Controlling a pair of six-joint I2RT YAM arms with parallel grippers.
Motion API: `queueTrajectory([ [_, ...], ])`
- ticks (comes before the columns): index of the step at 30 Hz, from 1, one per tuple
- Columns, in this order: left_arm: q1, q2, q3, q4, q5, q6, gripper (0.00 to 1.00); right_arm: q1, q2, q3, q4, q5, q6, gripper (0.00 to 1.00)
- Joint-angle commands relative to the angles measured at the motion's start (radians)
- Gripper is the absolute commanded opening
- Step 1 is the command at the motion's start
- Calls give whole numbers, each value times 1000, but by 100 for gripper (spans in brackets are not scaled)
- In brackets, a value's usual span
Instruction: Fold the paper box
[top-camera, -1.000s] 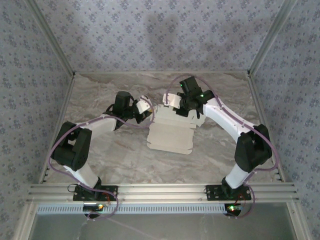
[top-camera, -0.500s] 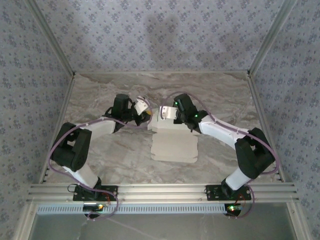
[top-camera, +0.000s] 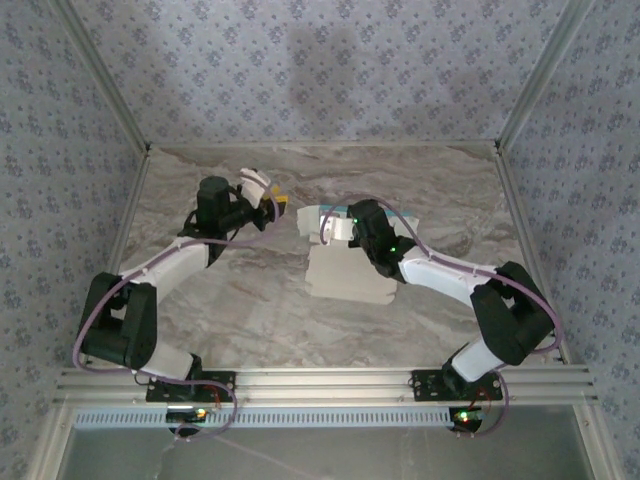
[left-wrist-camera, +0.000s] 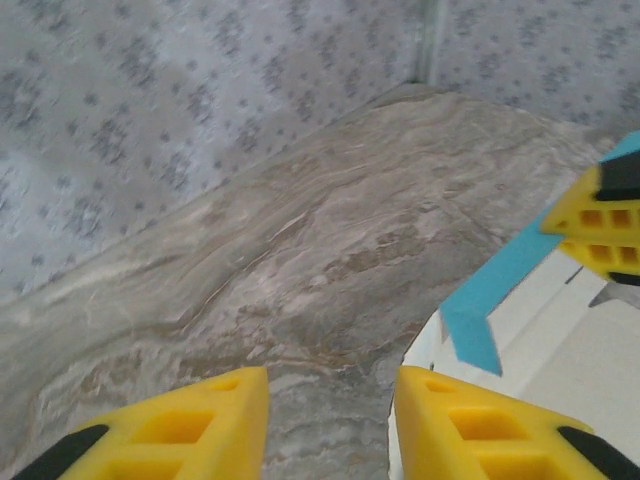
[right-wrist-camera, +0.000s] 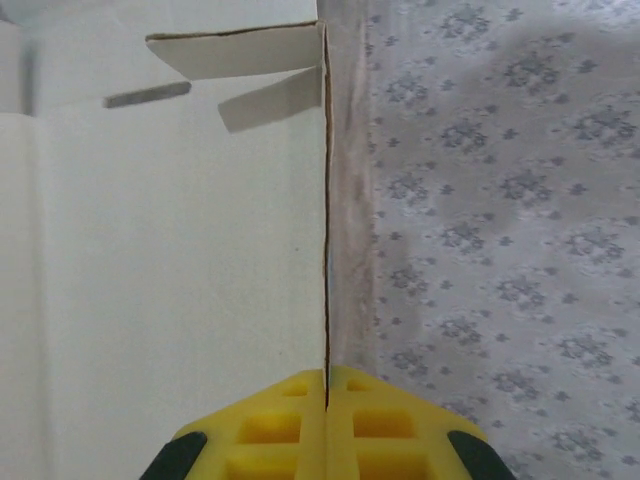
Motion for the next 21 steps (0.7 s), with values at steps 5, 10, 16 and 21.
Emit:
queueTrajectory([
  [5,13,44,28,-20,-277,-310,30,30,-13,13,84,46,-45,0],
  [10,13,96,70,-71,-295,-380,27,45,25,-47,135,59,-10,0],
  [16,26,153,125,-151,-215,-150,30,53,28,-72,153,51,8,0],
  [21,25,246,216,-285,-34,57,37,64,38,-78,174,55,9,0],
])
